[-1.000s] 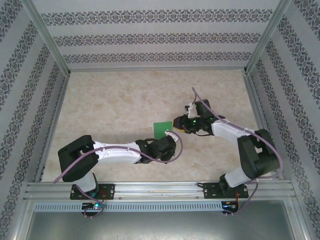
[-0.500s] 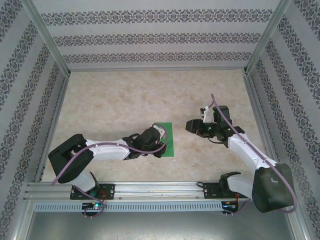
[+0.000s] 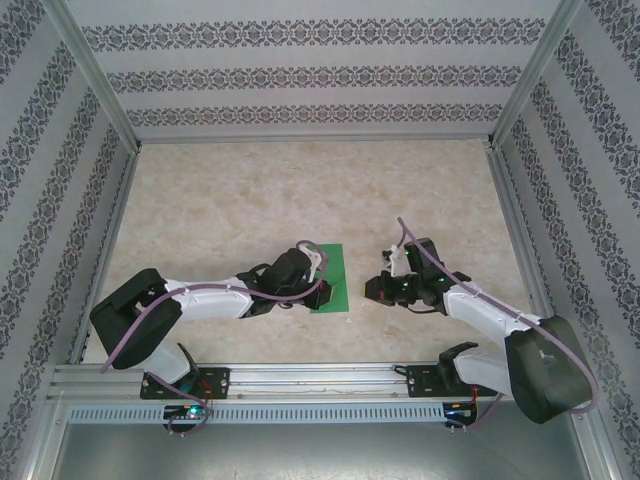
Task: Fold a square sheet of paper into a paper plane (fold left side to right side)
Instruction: Fold the triangle a second time at the center of the table.
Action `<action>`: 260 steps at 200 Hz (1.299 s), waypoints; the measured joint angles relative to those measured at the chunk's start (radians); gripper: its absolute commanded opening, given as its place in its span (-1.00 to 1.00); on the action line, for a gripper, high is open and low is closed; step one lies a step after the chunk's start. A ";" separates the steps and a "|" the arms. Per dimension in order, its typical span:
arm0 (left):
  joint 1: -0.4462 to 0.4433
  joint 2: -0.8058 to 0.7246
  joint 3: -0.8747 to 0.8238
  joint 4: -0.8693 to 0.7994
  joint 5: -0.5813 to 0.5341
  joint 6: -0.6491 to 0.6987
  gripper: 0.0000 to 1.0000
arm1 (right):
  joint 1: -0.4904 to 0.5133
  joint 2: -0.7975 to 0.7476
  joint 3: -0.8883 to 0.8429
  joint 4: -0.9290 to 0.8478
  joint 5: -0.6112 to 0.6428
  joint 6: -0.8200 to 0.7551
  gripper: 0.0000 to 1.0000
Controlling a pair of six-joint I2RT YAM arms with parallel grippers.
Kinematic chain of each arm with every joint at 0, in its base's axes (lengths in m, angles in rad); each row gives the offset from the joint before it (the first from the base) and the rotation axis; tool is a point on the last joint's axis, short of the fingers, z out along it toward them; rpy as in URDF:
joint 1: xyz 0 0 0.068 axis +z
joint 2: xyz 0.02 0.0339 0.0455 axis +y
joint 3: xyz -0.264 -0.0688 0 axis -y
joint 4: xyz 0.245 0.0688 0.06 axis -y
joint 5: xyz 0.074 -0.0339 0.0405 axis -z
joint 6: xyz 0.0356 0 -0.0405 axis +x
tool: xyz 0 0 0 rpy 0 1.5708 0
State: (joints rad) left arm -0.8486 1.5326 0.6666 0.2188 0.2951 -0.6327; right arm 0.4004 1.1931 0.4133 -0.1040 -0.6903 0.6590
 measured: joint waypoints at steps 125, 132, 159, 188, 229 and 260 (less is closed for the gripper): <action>0.026 -0.016 -0.023 0.008 0.050 0.000 -1.00 | 0.167 0.215 0.042 0.162 0.082 0.095 -1.00; 0.027 -0.016 -0.023 0.008 0.051 0.000 -1.00 | 0.172 0.225 0.046 0.162 0.083 0.095 -1.00; 0.034 -0.016 -0.023 0.010 0.056 0.000 -1.00 | 0.188 0.259 0.056 0.162 0.090 0.096 -1.00; 0.038 -0.016 -0.023 0.011 0.061 0.000 -1.00 | 0.193 0.278 0.061 0.159 0.105 0.095 -1.00; 0.058 -0.010 -0.021 -0.002 0.073 0.000 -1.00 | 0.194 0.283 0.076 0.124 0.126 0.075 -1.00; 0.080 -0.005 -0.019 -0.026 0.098 0.003 -1.00 | 0.194 0.288 0.094 0.091 0.134 0.049 -1.00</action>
State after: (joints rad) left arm -0.7685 1.5280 0.6479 0.1925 0.3935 -0.6292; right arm 0.5941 1.4815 0.5072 -0.0128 -0.5568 0.7082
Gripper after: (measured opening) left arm 0.044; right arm 0.043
